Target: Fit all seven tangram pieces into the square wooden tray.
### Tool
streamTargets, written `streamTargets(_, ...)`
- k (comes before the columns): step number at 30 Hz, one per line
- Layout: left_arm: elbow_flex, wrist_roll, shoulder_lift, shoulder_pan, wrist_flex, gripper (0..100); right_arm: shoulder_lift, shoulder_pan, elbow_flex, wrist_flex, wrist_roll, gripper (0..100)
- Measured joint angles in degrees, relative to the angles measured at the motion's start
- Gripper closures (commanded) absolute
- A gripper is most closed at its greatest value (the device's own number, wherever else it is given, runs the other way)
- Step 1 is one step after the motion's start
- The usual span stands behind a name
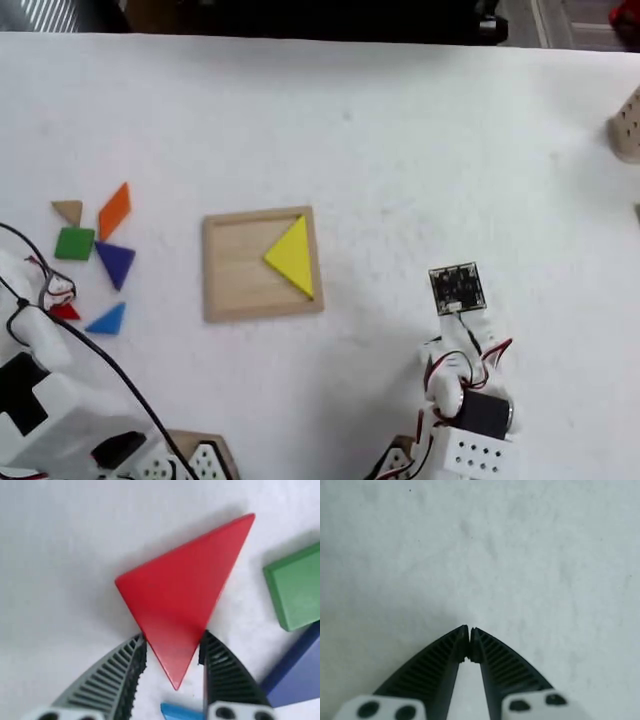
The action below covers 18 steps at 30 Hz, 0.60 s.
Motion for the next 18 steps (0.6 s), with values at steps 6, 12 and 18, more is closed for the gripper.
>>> streamTargets(6, 0.0, 0.0, 0.0, -0.2, 0.0, 83, 0.0, 0.0, 0.0, 0.0, 0.0, 98.1)
streamTargets(12, -2.5, -8.4, -0.2, -4.4, 5.9, 71, 0.0, 0.0, 0.0, 0.0, 0.0, 98.1)
streamTargets(18, -5.5, -9.3, -6.5, -9.2, 7.6, 68, 0.0, 0.0, 0.0, 0.0, 0.0, 98.1)
